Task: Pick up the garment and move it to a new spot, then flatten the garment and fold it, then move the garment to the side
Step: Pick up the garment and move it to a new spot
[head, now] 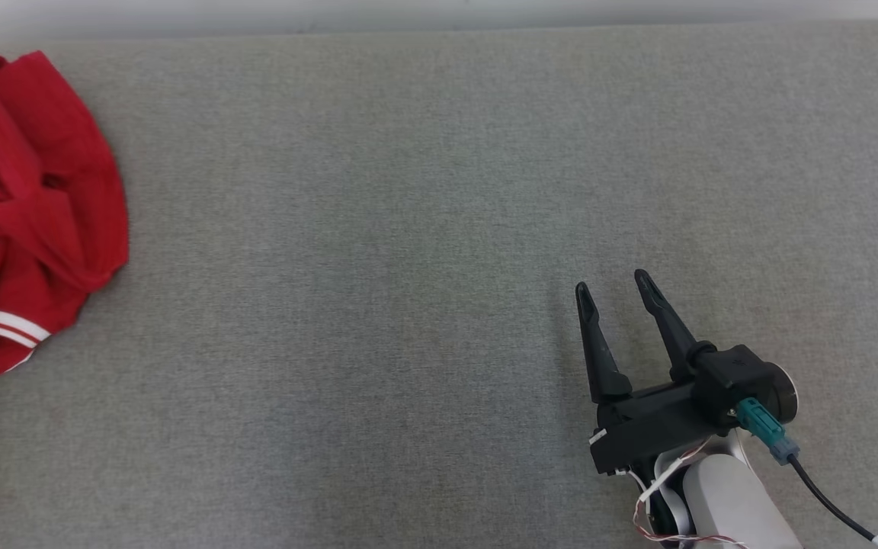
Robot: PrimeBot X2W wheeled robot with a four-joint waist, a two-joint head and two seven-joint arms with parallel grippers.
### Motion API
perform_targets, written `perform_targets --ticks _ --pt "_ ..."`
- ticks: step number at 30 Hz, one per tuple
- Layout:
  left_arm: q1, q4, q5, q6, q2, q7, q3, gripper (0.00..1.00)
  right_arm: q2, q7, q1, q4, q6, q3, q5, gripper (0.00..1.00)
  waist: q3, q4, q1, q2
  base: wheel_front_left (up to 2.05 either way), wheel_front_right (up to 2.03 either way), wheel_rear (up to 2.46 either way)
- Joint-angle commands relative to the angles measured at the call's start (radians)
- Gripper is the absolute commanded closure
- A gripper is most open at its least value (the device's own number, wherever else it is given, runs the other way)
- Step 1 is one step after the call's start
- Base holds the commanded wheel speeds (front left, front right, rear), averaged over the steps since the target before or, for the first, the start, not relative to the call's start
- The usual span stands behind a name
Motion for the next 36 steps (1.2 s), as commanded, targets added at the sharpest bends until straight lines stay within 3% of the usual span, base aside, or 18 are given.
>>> perform_targets --ticks 1,11,12,13,25,36 --pt "-0.018 0.04 -0.01 0.0 0.021 0.008 -0.014 0.0 0.0 -0.002 -0.016 -0.006 0.001 0.006 0.005 0.0 0.02 -0.023 -0.0001 -0.0002 0.0 0.0 0.0" --pt "-0.048 0.18 -0.038 -0.002 0.043 0.029 -0.061 0.0 0.0 -0.002 -0.017 -0.012 0.001 0.008 0.01 0.0 0.04 -0.061 -0.0001 -0.0002 0.0 0.0 0.0" --pt "-0.049 0.192 -0.033 -0.001 0.046 0.024 -0.065 0.62 0.0 -0.002 -0.017 -0.013 0.001 0.008 0.011 0.0 0.041 -0.063 -0.0001 -0.0002 0.0 0.0 0.0" --pt "-0.053 0.203 -0.028 -0.001 0.049 0.014 -0.069 1.0 0.0 -0.002 -0.016 -0.012 0.001 0.007 0.011 0.0 0.041 -0.064 -0.0001 -0.0002 0.0 0.0 0.0" --pt "-0.126 0.216 0.011 -0.001 0.047 -0.113 -0.122 1.0 0.0 -0.002 0.002 0.002 0.001 -0.001 0.012 0.0 -0.005 -0.027 -0.0001 -0.0002 0.0 0.0 0.0" --pt "-0.226 0.045 0.044 -0.001 0.035 -0.191 -0.2 1.0 0.0 -0.002 0.019 0.021 0.001 0.008 0.036 0.0 -0.074 0.0 -0.0001 -0.0002 0.0 0.0 0.0"
